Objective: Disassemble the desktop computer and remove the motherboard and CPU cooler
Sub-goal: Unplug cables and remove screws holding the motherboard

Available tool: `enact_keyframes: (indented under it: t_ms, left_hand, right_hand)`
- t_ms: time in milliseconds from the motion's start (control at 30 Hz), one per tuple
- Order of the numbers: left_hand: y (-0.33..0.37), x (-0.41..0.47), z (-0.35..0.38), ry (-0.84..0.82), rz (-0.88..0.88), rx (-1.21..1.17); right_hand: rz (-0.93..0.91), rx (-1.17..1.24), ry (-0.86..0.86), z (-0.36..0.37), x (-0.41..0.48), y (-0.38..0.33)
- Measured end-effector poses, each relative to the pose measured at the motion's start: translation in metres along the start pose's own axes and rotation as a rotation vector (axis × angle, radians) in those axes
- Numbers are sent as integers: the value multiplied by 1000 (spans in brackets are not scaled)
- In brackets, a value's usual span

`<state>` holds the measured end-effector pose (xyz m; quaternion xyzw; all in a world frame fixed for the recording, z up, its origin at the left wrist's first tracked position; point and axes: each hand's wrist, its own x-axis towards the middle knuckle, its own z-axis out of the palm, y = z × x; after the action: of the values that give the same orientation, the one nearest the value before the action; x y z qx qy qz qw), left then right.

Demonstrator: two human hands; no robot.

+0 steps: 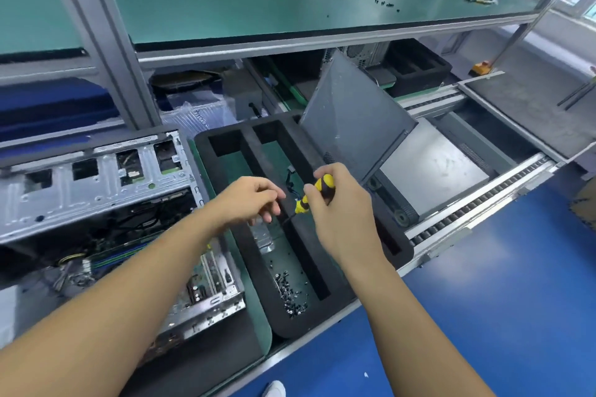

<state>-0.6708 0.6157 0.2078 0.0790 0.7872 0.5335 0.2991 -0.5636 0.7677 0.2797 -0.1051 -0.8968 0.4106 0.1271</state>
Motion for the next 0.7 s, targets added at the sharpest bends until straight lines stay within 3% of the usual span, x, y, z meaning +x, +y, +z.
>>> enact_keyframes:
  t_ms: [100, 233, 367, 533, 700]
  left_hand:
    - [-9, -28, -40, 4, 58, 49]
    - [-37, -57, -84, -26, -6, 43]
    - [-65, -70, -104, -210, -53, 172]
    - [-95, -70, -92, -447, 6, 542]
    - [-119, -63, -66, -486, 150, 732]
  right_hand:
    - [-35, 42, -98, 20, -4, -29]
    - [-60, 56, -242, 49, -14, -63]
    - [-91, -8, -336, 75, -24, -83]
    - [-134, -277, -576, 105, -39, -83]
    - [-95, -567, -681, 124, -52, -75]
